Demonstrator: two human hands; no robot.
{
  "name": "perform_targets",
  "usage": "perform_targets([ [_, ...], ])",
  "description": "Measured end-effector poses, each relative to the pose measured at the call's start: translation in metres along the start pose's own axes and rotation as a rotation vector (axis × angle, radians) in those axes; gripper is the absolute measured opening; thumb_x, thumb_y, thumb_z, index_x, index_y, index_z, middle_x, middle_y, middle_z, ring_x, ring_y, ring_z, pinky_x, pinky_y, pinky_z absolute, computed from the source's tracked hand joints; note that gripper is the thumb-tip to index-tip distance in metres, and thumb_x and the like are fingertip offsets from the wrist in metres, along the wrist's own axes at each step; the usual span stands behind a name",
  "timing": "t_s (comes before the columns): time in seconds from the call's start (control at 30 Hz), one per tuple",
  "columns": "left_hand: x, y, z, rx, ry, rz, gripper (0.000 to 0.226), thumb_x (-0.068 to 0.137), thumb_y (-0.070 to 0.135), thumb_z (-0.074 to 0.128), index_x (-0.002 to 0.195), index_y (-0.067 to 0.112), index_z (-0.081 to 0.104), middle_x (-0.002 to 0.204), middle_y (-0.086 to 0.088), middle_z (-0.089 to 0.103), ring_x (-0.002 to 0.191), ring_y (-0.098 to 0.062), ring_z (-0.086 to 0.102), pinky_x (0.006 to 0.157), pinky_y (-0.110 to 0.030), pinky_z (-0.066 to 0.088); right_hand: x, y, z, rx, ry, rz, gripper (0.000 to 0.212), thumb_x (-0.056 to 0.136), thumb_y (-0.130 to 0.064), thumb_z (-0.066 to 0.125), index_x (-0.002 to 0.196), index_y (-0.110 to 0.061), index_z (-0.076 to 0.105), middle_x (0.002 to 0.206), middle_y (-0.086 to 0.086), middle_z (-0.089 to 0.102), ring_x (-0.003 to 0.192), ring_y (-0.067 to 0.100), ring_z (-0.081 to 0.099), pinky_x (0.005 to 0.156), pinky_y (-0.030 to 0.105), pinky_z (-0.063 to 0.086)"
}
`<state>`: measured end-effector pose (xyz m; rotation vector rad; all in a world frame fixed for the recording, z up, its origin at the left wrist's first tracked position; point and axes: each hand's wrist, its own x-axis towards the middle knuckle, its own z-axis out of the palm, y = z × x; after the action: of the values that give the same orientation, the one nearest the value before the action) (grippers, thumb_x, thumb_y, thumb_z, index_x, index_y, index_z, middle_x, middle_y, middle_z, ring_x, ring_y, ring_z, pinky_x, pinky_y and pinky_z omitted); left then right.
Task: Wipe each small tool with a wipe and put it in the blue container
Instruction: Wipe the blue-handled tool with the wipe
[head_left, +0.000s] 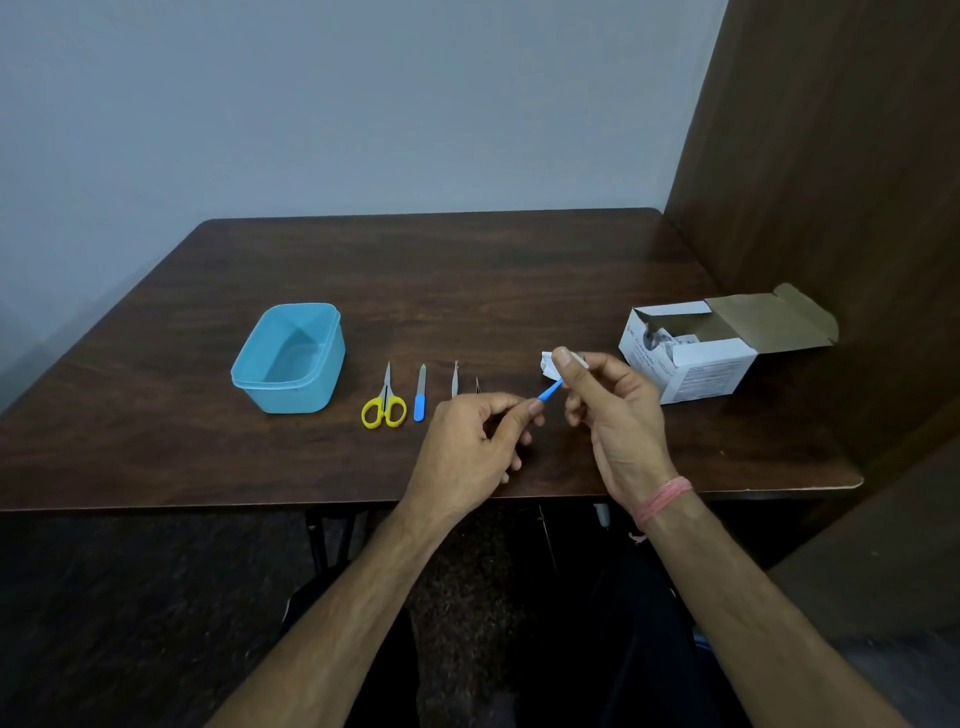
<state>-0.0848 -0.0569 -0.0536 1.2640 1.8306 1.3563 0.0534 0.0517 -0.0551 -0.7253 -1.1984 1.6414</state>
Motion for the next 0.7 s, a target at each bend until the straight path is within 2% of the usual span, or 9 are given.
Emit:
perform_targets([
  [0.13,0.0022,-0.0004,-0.0006,-0.004,0.025,-0.009,0.028,0.112,0.037,0.068,0.095,0.023,0.085,0.071,0.008,0.072,0.053,-0.008,0.066,0.048,-0.022,0.053,0.0033,0.0051,-0.0025,-0.028,0.016,-0.005,0.009,0.098,-0.019,0.081,0.102,-0.011,0.083,0.092,0.007,0.073,0.064,0.01,0.052,0.059,0.024,0.045],
  [0.3,0.0013,-0.0028,0.0,-0.016,0.032,-0.001,0.027,0.112,0.036,0.067,0.096,0.022,0.084,0.071,0.008,0.073,0.053,-0.009,0.066,0.049,-0.023,0.054,0.0021,0.006,-0.005,-0.086,-0.005,-0.015,0.012,0.105,-0.012,0.073,0.109,-0.012,0.084,0.099,0.001,0.08,0.067,0.008,0.056,0.059,0.021,0.049],
  [0.43,0.0021,-0.004,-0.0033,-0.027,0.035,0.007,0.027,0.112,0.037,0.067,0.096,0.023,0.084,0.072,0.009,0.072,0.053,-0.01,0.067,0.048,-0.023,0.054,-0.0015,0.0046,-0.0031,-0.203,-0.101,-0.033,0.011,0.103,-0.013,0.074,0.102,-0.011,0.085,0.104,0.005,0.084,0.069,0.009,0.058,0.06,0.023,0.052],
  [0.57,0.0033,-0.0041,-0.0008,-0.026,0.028,0.006,0.027,0.112,0.036,0.067,0.096,0.023,0.084,0.071,0.009,0.072,0.053,-0.01,0.067,0.048,-0.023,0.053,0.0005,0.0047,-0.0025,-0.108,-0.019,-0.012,0.01,0.103,-0.014,0.075,0.103,-0.011,0.085,0.09,0.005,0.078,0.067,0.009,0.055,0.059,0.022,0.048],
  [0.7,0.0046,-0.0072,-0.003,-0.042,0.032,0.004,0.028,0.112,0.038,0.067,0.096,0.023,0.084,0.072,0.009,0.072,0.054,-0.011,0.068,0.049,-0.027,0.055,0.0,0.0067,-0.0031,-0.216,-0.111,-0.048,0.012,0.103,-0.019,0.077,0.1,-0.013,0.086,0.099,0.018,0.08,0.067,0.01,0.053,0.059,0.024,0.048],
])
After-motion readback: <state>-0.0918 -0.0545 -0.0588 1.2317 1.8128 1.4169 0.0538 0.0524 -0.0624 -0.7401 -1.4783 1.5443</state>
